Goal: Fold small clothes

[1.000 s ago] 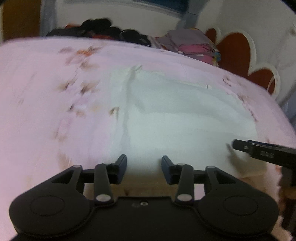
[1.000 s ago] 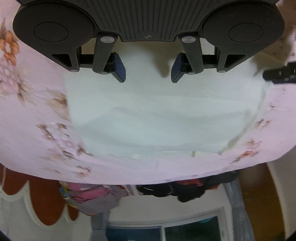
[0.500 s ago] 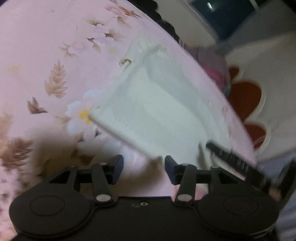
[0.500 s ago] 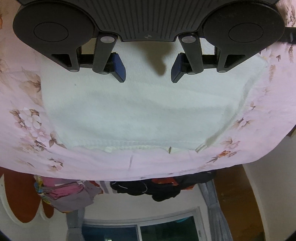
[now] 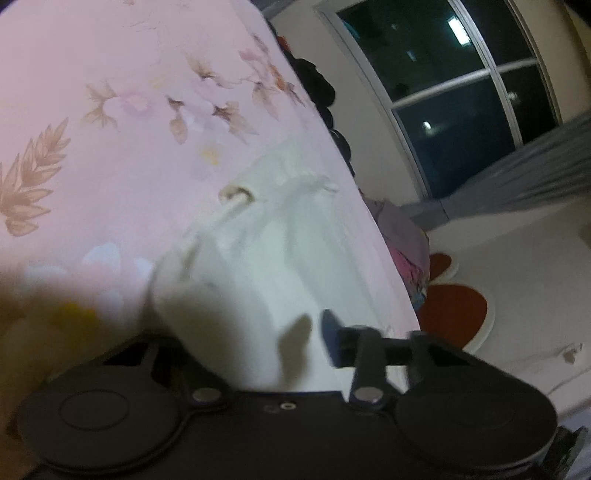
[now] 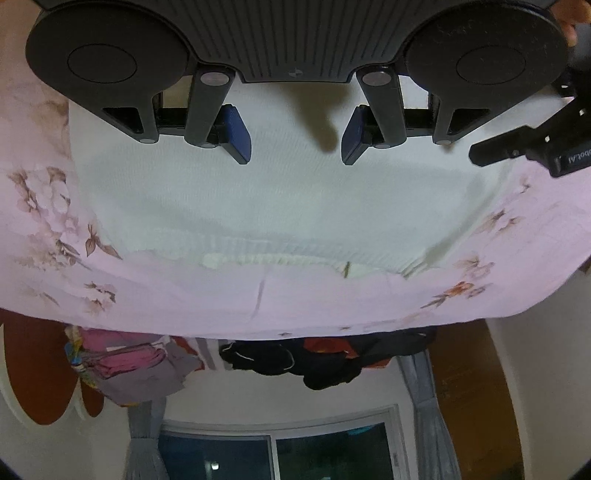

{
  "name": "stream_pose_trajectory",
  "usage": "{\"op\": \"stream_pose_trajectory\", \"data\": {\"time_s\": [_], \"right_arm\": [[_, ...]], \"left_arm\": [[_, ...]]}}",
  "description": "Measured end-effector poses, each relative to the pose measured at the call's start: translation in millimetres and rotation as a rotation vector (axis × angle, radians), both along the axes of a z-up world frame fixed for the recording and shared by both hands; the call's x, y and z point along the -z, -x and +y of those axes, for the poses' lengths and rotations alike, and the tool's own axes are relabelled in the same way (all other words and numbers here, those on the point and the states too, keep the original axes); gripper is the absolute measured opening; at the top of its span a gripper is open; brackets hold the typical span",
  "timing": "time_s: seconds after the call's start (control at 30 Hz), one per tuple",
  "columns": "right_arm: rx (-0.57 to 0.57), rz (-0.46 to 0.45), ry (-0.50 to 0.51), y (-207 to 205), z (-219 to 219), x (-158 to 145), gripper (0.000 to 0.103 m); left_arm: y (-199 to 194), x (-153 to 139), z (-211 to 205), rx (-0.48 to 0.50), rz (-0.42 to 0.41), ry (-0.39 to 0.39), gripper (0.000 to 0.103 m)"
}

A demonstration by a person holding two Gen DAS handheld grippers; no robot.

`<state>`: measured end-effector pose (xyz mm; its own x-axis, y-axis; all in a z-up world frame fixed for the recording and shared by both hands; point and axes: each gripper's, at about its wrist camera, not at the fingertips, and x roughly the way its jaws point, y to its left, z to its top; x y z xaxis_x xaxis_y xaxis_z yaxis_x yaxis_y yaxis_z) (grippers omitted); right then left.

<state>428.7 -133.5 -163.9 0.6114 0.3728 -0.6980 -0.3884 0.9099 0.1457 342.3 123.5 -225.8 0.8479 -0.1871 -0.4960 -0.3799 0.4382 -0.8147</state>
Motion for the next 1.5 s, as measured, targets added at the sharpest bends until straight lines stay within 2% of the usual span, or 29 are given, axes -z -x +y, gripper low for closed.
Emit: {"op": "stream_pose_trajectory", "data": {"time_s": [0.07, 0.17, 0.27, 0.43, 0.6, 0.73, 0.83, 0.97, 1.03, 1.13, 1.17, 1.3, 1.4, 1.5], "right_arm": [[-0.02, 0.015, 0.048, -1, 9, 14, 0.054], [-0.057, -0.069, 0.138, 9, 20, 24, 0.055], [-0.059, -0.083, 0.143, 10, 21, 28, 0.055], [-0.055, -0.066, 0.111, 7, 17, 26, 0.056], [0.038, -0.028, -0.062, 7, -24, 6, 0.056], [0.14, -0.026, -0.143, 11, -79, -9, 0.056], [0.217, -0.012, -0.18, 16, -123, -14, 0.056], [0.311, 0.005, -0.184, 24, -174, -14, 0.056], [0.339, 0.028, -0.222, 27, -193, -13, 0.056], [0.33, 0.042, -0.27, 32, -206, -16, 0.056], [0.321, 0.047, -0.291, 33, -206, -17, 0.056], [0.258, 0.077, -0.382, 32, -198, -21, 0.056], [0.208, 0.112, -0.417, 24, -187, -18, 0.056], [0.177, 0.166, -0.435, 12, -176, -7, 0.056]], "left_arm": [[-2, 6, 4, -0.017, 0.006, 0.015, 0.012], [0, 4, 5, -0.019, 0.008, -0.002, 0.008], [3, -8, -2, -0.009, -0.002, -0.071, 0.007], [2, -51, -27, 0.056, -0.052, -0.283, 0.007], [-14, -100, -73, 0.219, -0.131, -0.499, 0.007], [-33, -120, -136, 0.407, -0.187, -0.647, 0.007], [-45, -115, -188, 0.561, -0.192, -0.718, 0.007], [-49, -85, -244, 0.739, -0.134, -0.81, 0.009], [-46, -71, -255, 0.781, -0.1, -0.819, 0.015], [-29, -67, -262, 0.806, -0.112, -0.839, 0.022], [-25, -67, -262, 0.82, -0.12, -0.839, 0.028], [-5, -70, -254, 0.899, -0.141, -0.826, 0.032], [13, -78, -230, 0.89, -0.138, -0.788, 0.033], [20, -88, -202, 0.824, -0.124, -0.793, 0.034]]}}
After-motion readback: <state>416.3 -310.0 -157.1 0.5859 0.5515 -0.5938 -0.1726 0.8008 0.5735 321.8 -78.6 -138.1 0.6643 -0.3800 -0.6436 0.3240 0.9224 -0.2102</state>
